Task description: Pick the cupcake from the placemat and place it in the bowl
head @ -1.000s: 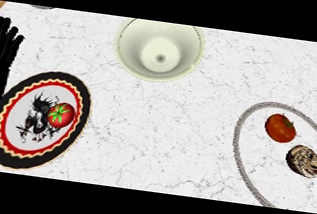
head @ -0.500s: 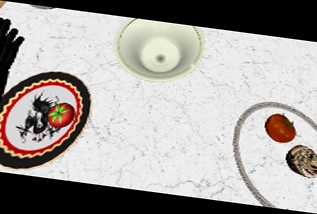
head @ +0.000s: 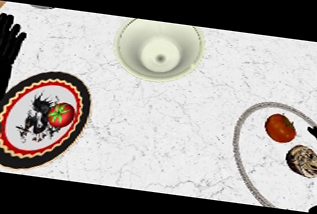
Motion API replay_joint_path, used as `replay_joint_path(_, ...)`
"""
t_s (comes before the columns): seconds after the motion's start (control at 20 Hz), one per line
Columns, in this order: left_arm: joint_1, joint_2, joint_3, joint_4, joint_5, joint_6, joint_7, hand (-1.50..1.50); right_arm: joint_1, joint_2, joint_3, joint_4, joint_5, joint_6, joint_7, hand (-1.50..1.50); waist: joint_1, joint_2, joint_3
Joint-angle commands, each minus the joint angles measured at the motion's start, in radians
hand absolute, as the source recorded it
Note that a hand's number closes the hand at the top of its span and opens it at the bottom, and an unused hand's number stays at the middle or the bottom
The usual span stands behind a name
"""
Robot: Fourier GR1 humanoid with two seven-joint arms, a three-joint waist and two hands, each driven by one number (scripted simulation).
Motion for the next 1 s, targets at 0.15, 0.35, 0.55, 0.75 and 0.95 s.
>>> replay_joint_path(0.15, 0.078, -0.013, 0.011, -0.120, 0.009, -0.013, 0.041, 0.00, -0.025, 0.066, 0.002, 0.081, 0.088, -0.012, -0.044, -1.50, 0.004, -0.001, 0.000)
replay_joint_path(0.35, -0.002, -0.027, -0.009, -0.097, -0.031, 0.032, 0.070, 0.00, -0.013, 0.103, 0.019, 0.132, 0.155, -0.066, -0.049, -1.50, 0.000, -0.001, 0.000)
replay_joint_path(0.55, 0.108, -0.032, 0.013, -0.117, -0.010, -0.027, 0.014, 0.00, -0.053, 0.075, -0.034, 0.161, 0.138, 0.020, -0.046, -1.50, 0.002, -0.001, 0.000)
replay_joint_path(0.75, 0.020, 0.003, 0.051, -0.048, 0.020, -0.053, 0.038, 0.00, -0.096, 0.106, -0.028, 0.302, 0.195, -0.057, -0.106, -1.50, 0.002, 0.000, 0.000)
replay_joint_path(0.95, 0.027, -0.002, 0.046, -0.072, 0.002, -0.030, 0.058, 0.00, -0.153, 0.140, 0.001, 0.360, 0.248, -0.175, -0.169, 1.50, 0.006, 0.000, 0.001)
